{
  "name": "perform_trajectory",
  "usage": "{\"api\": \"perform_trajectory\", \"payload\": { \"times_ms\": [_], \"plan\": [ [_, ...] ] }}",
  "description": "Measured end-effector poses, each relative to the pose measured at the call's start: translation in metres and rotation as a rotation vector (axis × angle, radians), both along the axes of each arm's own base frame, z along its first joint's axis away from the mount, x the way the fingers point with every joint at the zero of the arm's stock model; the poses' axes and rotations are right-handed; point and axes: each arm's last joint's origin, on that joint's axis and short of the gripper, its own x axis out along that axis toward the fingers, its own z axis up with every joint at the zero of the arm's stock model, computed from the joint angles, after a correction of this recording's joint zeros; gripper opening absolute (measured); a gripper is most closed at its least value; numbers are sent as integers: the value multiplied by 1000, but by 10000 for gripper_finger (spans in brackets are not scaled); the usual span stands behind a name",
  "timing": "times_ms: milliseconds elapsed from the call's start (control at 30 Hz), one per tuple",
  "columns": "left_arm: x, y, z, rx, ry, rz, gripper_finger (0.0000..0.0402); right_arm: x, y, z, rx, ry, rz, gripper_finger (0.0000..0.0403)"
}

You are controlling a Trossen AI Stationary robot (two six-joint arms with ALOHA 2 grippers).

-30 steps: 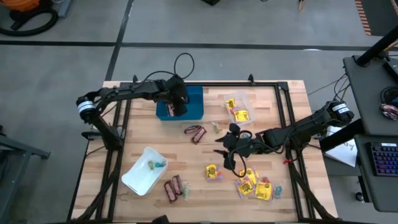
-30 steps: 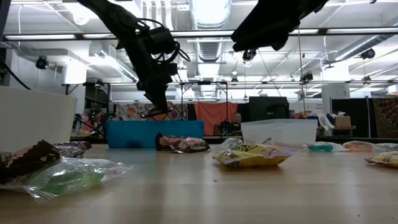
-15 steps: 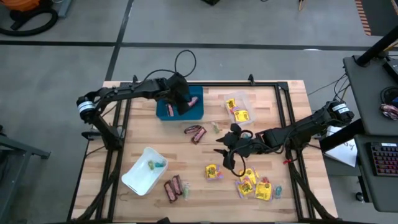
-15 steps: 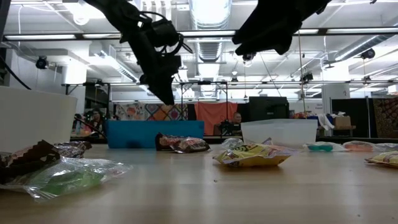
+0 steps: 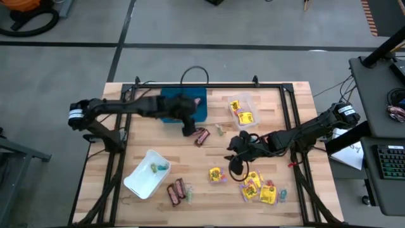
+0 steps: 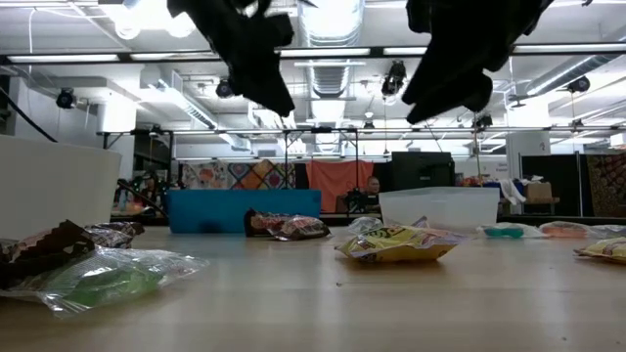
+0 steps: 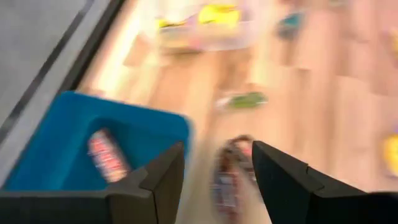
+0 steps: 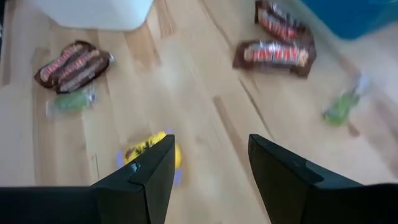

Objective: Sort candy
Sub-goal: Put the yellow candy into the transparent bin

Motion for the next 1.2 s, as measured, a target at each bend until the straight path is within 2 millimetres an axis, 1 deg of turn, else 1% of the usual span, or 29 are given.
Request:
{"api": "perform_trajectory", "payload": {
  "times_ms": [100,300,467,633,800,1000,1100,1200],
  "plan": [
    [1,-29,-1,1,-12,-51,171,-3,2,-3,24,35,14,194],
    [-3,-81,-11,50,-20,-91,171,-10,11,-14,7,62,90,194],
    [-8,-114,-12,26,-40,-145,171,-10,19,-32,0,55,122,194],
    [-12,-142,-11,8,-84,-222,171,0,29,-55,-22,84,155,194],
    [-15,-158,-20,-6,-154,-278,171,11,36,-73,-17,81,159,194],
    [-19,-162,-40,-43,-190,-266,170,17,39,-89,7,86,129,194],
    [-20,-162,-45,-67,-204,-252,166,19,39,-96,17,106,110,194],
    [-21,-163,-50,-74,-224,-250,161,22,41,-98,29,86,106,194]
  ]
}}
